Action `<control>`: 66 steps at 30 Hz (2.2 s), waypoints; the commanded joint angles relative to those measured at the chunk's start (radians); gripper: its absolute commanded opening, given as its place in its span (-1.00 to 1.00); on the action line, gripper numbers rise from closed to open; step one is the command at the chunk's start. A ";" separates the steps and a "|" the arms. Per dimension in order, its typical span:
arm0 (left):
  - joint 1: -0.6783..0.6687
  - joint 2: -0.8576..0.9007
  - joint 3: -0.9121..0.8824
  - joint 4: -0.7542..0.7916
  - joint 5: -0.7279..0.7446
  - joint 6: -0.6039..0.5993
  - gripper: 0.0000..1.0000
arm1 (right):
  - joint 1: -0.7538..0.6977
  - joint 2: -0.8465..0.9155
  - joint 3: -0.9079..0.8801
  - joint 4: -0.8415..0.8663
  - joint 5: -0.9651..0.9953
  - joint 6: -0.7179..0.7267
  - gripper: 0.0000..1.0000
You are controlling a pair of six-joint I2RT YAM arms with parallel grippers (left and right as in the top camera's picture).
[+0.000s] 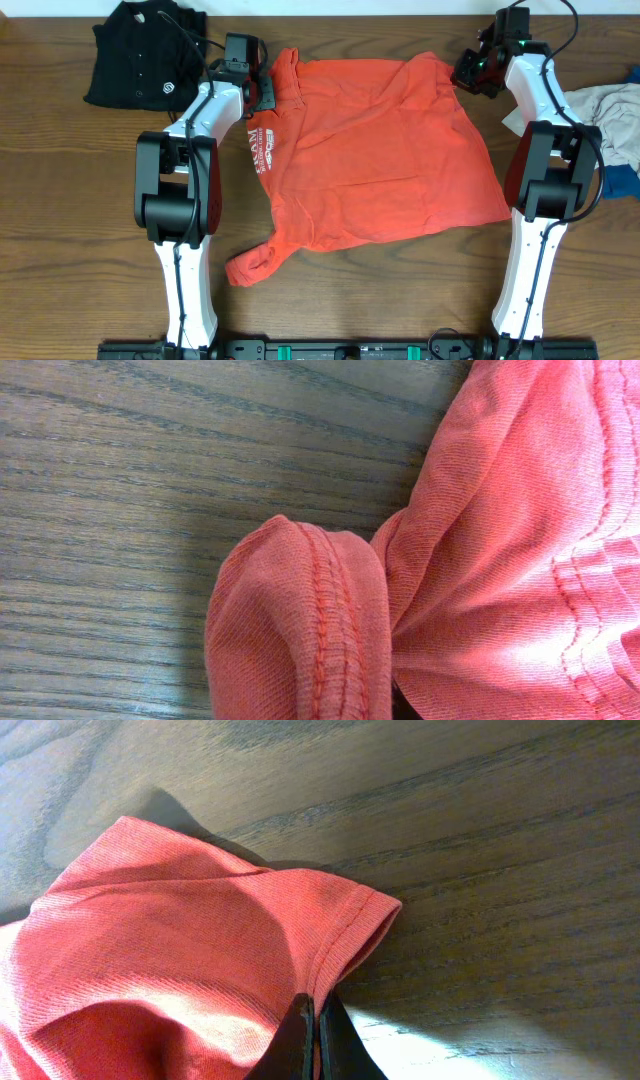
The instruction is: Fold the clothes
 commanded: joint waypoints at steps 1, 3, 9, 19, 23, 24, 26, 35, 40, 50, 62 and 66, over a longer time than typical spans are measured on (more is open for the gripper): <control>-0.002 -0.010 0.021 -0.007 -0.005 0.010 -0.88 | 0.008 -0.053 0.010 -0.005 -0.008 0.009 -0.97; -0.002 -0.010 0.021 -0.008 -0.005 0.009 -0.88 | 0.008 -0.053 0.010 -0.008 -0.008 0.009 -0.97; -0.002 -0.011 0.021 -0.010 -0.005 0.006 -0.88 | 0.008 -0.053 0.010 -0.011 -0.008 -0.003 -0.98; -0.001 -0.050 0.021 -0.015 -0.005 0.007 -0.88 | 0.008 -0.053 0.010 -0.011 -0.028 -0.003 -0.98; -0.002 -0.098 0.021 -0.029 -0.005 0.007 -0.88 | 0.008 -0.068 0.011 -0.013 -0.034 -0.003 -0.98; -0.001 -0.113 0.021 -0.032 -0.005 0.007 -0.88 | 0.008 -0.076 0.011 -0.013 -0.034 -0.003 -0.98; -0.002 -0.145 0.021 -0.042 -0.005 0.007 -0.88 | 0.008 -0.098 0.011 -0.015 -0.034 -0.006 -0.97; -0.002 -0.301 0.021 -0.121 -0.005 0.007 -0.88 | 0.008 -0.253 0.010 -0.080 -0.020 -0.038 -0.97; -0.002 -0.385 0.021 -0.177 -0.005 0.007 -0.88 | 0.008 -0.334 0.010 -0.154 0.050 -0.071 -0.98; -0.002 -0.521 0.021 -0.275 -0.005 0.015 -0.88 | 0.008 -0.462 0.010 -0.256 0.055 -0.115 -0.98; -0.005 -0.823 0.020 -0.426 -0.005 0.044 -0.88 | 0.008 -0.730 0.010 -0.393 0.153 -0.153 -0.98; -0.041 -0.937 0.021 -0.477 -0.005 0.044 -0.88 | 0.008 -0.845 0.010 -0.458 0.181 -0.169 -0.97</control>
